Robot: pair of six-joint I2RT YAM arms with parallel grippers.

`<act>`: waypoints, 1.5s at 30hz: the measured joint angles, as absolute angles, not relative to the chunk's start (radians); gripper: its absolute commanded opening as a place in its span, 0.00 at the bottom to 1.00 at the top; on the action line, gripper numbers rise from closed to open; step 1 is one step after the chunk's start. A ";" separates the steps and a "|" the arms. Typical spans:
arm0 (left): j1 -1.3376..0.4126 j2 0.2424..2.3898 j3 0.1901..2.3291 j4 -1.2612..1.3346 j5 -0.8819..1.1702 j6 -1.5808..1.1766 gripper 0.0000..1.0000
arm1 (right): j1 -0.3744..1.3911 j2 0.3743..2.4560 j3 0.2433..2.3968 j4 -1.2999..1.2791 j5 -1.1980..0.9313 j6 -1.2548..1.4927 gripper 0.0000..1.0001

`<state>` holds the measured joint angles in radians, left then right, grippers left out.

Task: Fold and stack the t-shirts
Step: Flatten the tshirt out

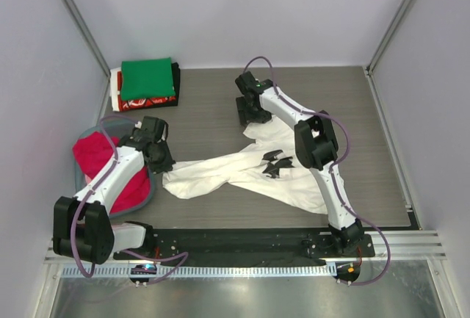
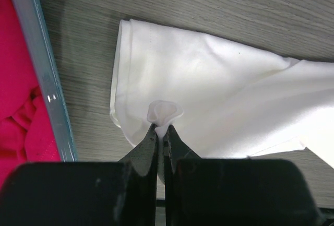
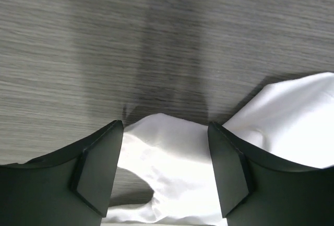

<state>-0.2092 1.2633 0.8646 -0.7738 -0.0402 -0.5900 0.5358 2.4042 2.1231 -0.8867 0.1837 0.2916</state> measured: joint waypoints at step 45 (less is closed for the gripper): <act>-0.214 0.795 1.476 -0.765 0.029 -0.626 0.00 | 0.350 0.931 1.848 -0.908 0.497 0.425 0.01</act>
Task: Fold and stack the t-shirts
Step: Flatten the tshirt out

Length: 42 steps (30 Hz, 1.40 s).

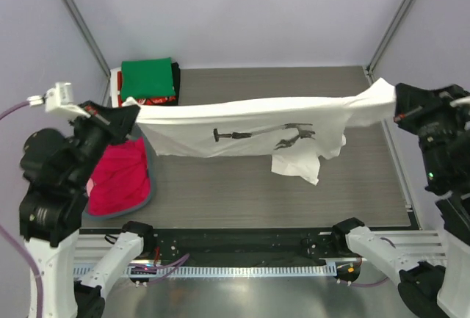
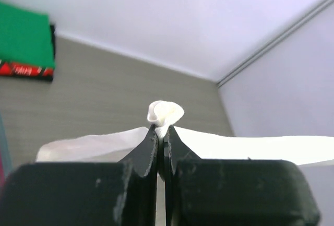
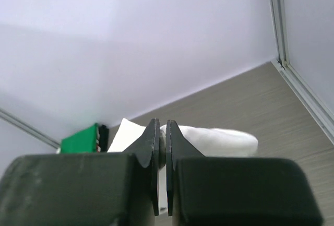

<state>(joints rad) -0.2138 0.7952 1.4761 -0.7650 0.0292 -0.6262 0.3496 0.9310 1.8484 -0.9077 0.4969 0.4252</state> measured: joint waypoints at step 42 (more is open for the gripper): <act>-0.196 1.355 1.134 -0.691 -0.078 -0.736 0.77 | 0.179 1.677 1.473 -0.737 0.277 0.356 1.00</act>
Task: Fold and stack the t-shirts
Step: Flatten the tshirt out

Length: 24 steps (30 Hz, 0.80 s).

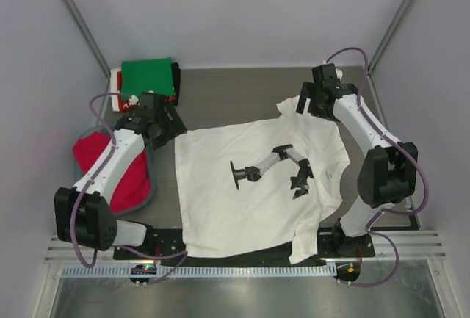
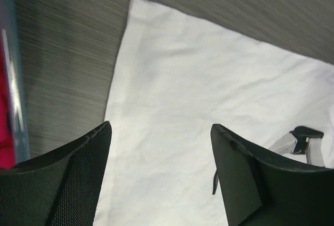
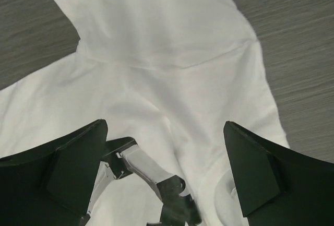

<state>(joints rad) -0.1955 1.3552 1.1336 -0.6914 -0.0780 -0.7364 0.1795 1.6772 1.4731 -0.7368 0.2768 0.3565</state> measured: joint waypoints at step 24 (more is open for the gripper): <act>-0.319 2.037 1.484 -0.744 -0.158 -0.722 0.74 | 0.063 2.128 1.623 -0.799 0.115 0.450 1.00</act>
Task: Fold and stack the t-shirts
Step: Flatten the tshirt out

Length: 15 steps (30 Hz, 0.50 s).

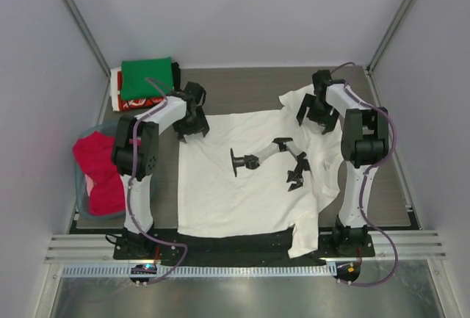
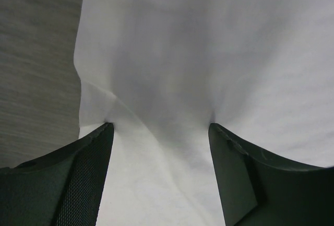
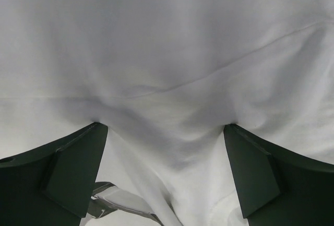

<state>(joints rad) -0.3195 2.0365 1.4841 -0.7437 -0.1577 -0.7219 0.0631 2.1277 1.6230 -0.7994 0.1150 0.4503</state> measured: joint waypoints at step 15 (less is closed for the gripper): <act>-0.252 2.572 2.447 -0.999 -0.176 -0.674 0.77 | 0.022 2.564 2.405 -0.877 -0.044 0.451 1.00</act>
<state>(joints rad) -0.2523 2.5725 2.4474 -0.9989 -0.1764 -0.6739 0.0216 2.5637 2.4054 -0.8768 -0.0437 0.4511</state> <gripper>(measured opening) 0.758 0.996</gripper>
